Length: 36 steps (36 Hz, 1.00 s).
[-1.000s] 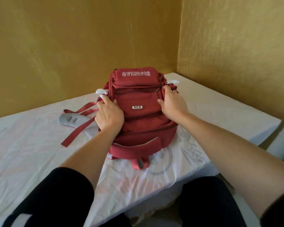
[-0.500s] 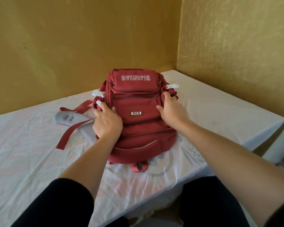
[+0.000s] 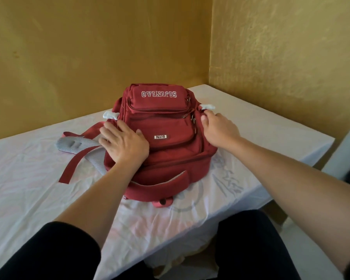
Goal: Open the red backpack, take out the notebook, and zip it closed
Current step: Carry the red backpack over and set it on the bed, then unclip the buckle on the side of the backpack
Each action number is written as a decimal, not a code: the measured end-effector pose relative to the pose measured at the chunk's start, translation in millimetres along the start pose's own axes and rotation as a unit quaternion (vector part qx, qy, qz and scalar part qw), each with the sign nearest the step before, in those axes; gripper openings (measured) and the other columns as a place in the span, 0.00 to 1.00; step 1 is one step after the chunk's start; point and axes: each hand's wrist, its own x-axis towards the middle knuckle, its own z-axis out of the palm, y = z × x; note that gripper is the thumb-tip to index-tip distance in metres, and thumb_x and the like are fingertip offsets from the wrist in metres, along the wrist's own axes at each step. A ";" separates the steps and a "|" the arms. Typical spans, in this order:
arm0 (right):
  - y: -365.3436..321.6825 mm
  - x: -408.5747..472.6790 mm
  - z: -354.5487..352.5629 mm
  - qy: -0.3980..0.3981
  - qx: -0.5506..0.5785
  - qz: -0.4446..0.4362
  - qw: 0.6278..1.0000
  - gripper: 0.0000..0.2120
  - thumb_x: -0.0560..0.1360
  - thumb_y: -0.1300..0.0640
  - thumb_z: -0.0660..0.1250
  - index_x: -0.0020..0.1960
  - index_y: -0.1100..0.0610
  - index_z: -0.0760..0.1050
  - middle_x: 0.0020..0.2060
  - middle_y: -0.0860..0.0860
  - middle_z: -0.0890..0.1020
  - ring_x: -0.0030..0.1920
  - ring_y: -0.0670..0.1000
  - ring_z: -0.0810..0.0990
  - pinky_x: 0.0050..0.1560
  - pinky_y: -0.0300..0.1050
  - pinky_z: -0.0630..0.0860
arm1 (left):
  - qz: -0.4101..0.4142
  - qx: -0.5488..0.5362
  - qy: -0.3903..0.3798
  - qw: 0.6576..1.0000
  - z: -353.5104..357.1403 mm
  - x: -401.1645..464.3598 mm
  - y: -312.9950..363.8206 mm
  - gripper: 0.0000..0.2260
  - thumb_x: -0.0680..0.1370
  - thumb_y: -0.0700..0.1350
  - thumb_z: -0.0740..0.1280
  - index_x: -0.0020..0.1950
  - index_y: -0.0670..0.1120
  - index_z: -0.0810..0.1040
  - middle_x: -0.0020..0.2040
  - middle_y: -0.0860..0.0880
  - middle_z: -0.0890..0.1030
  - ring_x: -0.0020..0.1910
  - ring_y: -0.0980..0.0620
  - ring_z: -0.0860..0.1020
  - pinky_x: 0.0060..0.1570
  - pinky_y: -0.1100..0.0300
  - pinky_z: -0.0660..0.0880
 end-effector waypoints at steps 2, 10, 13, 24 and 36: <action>7.7 1.5 -8.7 0.007 -0.018 -0.004 1.000 0.21 0.86 0.47 0.47 0.71 0.54 0.69 0.58 0.63 0.79 0.58 0.67 0.79 0.52 0.56 0.71 | 0.048 0.000 0.005 0.999 -5.4 -1.2 10.5 0.27 0.80 0.58 0.60 0.69 0.39 0.69 0.75 0.33 0.65 0.75 0.32 0.61 0.72 0.36 0.60; 31.8 -8.4 -29.4 0.024 -0.036 -0.017 0.999 0.19 0.85 0.45 0.53 0.63 0.55 0.77 0.55 0.59 0.80 0.56 0.64 0.79 0.51 0.54 0.73 | 0.277 -0.096 -0.063 0.954 -11.9 -19.7 69.8 0.28 0.80 0.67 0.55 0.70 0.50 0.74 0.72 0.46 0.73 0.75 0.41 0.63 0.73 0.41 0.58; 39.1 -15.6 -31.9 0.031 -0.030 -0.029 0.999 0.18 0.85 0.44 0.56 0.62 0.52 0.78 0.55 0.56 0.81 0.55 0.62 0.80 0.48 0.51 0.71 | 0.302 -0.125 -0.102 0.939 -9.5 -31.1 87.2 0.32 0.78 0.72 0.54 0.69 0.52 0.75 0.72 0.48 0.74 0.76 0.43 0.62 0.74 0.42 0.57; 36.0 -34.2 -31.7 0.010 0.060 -0.070 0.996 0.19 0.83 0.50 0.62 0.39 0.59 0.76 0.35 0.55 0.81 0.41 0.61 0.79 0.43 0.59 0.76 | 0.301 -0.143 -0.157 0.930 17.8 -53.9 90.6 0.46 0.66 0.82 0.52 0.73 0.53 0.70 0.75 0.53 0.71 0.77 0.45 0.61 0.76 0.42 0.56; 17.6 -34.6 -19.7 -0.035 0.083 -0.122 0.988 0.10 0.82 0.57 0.65 0.50 0.59 0.84 0.45 0.56 0.81 0.48 0.60 0.80 0.48 0.58 0.76 | 0.306 -0.187 -0.142 0.923 22.0 -57.9 85.5 0.46 0.67 0.70 0.61 0.82 0.65 0.47 0.75 0.53 0.70 0.76 0.45 0.64 0.75 0.43 0.56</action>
